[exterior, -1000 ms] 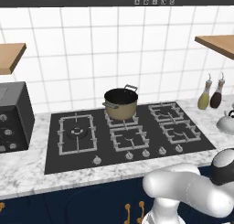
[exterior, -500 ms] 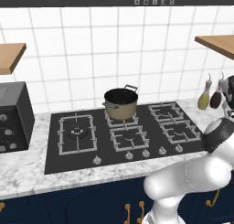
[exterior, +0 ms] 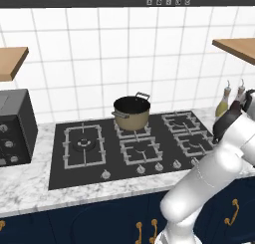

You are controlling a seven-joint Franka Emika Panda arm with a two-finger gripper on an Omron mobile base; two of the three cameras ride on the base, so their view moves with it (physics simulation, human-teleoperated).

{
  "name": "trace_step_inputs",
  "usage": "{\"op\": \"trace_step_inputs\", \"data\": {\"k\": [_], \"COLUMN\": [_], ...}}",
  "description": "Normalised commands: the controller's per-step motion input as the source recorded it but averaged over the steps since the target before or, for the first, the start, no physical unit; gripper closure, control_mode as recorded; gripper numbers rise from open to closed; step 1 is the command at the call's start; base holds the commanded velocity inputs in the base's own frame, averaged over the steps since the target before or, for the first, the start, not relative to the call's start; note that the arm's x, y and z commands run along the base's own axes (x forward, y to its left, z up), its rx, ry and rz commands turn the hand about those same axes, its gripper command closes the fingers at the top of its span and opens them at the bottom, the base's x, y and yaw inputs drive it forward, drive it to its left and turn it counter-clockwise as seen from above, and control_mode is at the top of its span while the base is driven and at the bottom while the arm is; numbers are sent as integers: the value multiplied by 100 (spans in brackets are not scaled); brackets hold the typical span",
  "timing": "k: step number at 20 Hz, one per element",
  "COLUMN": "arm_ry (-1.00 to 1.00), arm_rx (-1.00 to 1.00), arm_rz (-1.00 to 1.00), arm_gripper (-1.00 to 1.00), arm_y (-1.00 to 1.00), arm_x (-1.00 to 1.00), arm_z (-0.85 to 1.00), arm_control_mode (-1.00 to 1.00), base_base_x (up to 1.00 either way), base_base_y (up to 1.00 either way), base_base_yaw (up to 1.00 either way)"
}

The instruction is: Pick the kettle from the counter and place it on a stove burner. Then turn the burner on.

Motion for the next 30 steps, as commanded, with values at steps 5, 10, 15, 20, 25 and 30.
{"op": "trace_step_inputs", "data": {"k": [5, 10, 15, 20, 25, 30], "arm_ry": [3, 0, 0, 0, 0, 0], "arm_rx": [7, 4, 0, 0, 0, 0], "arm_rz": [0, 0, 0, 0, 0, 0], "arm_gripper": [-100, -100, -100, -100, -100, 100], "arm_y": [-35, -1, 0, -1, -19, -10], "arm_x": [33, 9, 16, 30, 32, 8], "arm_z": [-10, -2, -27, -47, -48, -12], "arm_control_mode": [-100, -100, -100, -100, -100, -100], "base_base_x": [0, 0, 0, 0, 0, 0], "base_base_y": [0, 0, 0, 0, 0, 0], "base_base_yaw": [0, 0, 0, 0, 0, 0]}}
